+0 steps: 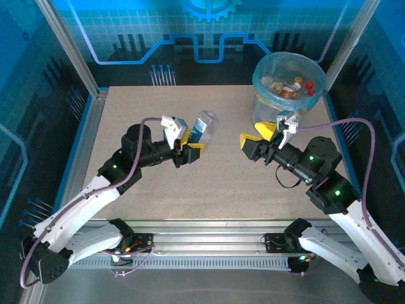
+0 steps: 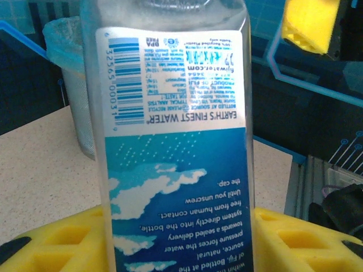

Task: Put the plastic bottles in the bin

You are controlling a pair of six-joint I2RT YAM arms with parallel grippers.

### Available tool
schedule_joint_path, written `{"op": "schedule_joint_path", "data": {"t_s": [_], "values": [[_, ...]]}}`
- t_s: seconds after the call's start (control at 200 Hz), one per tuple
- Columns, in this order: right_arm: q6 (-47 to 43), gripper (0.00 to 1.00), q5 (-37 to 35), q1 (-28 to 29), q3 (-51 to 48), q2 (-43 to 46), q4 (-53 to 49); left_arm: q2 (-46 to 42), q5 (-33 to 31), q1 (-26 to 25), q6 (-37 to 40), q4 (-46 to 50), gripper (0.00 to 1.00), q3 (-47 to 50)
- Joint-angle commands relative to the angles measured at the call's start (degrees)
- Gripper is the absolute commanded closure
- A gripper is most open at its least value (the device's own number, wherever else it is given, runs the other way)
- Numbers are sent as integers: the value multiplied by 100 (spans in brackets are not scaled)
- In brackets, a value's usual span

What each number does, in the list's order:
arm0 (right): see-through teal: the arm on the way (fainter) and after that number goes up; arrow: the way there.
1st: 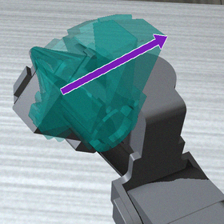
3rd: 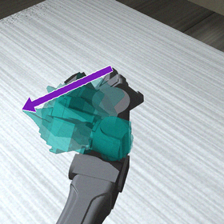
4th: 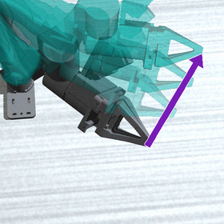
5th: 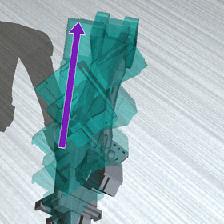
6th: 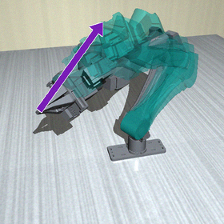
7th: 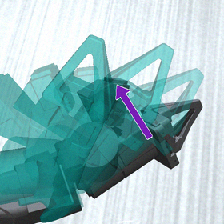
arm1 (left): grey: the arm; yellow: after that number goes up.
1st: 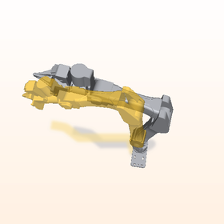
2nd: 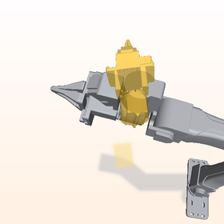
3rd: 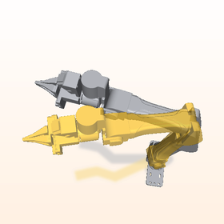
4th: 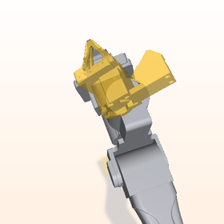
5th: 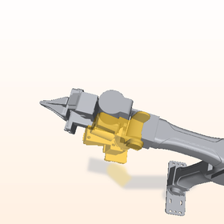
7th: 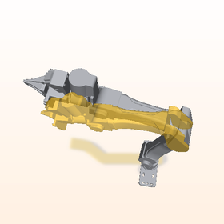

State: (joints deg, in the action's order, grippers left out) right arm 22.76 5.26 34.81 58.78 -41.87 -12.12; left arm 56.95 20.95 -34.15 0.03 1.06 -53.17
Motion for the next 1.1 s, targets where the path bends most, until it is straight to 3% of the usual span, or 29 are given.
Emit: {"op": "schedule_joint_path", "data": {"t_s": [0.0,0.3,0.615,1.095], "values": [[132,27,450,-16,-57,8,324,-185,267,-49,93,-358,49,187],[172,23,787,125,143,-437,356,-386,569,-91,48,-459,50,260],[330,13,770,673,487,-1103,599,-430,533,-118,94,-450,49,245],[686,14,274,1141,656,-1948,1043,-291,316,-211,238,-424,49,237]]}}
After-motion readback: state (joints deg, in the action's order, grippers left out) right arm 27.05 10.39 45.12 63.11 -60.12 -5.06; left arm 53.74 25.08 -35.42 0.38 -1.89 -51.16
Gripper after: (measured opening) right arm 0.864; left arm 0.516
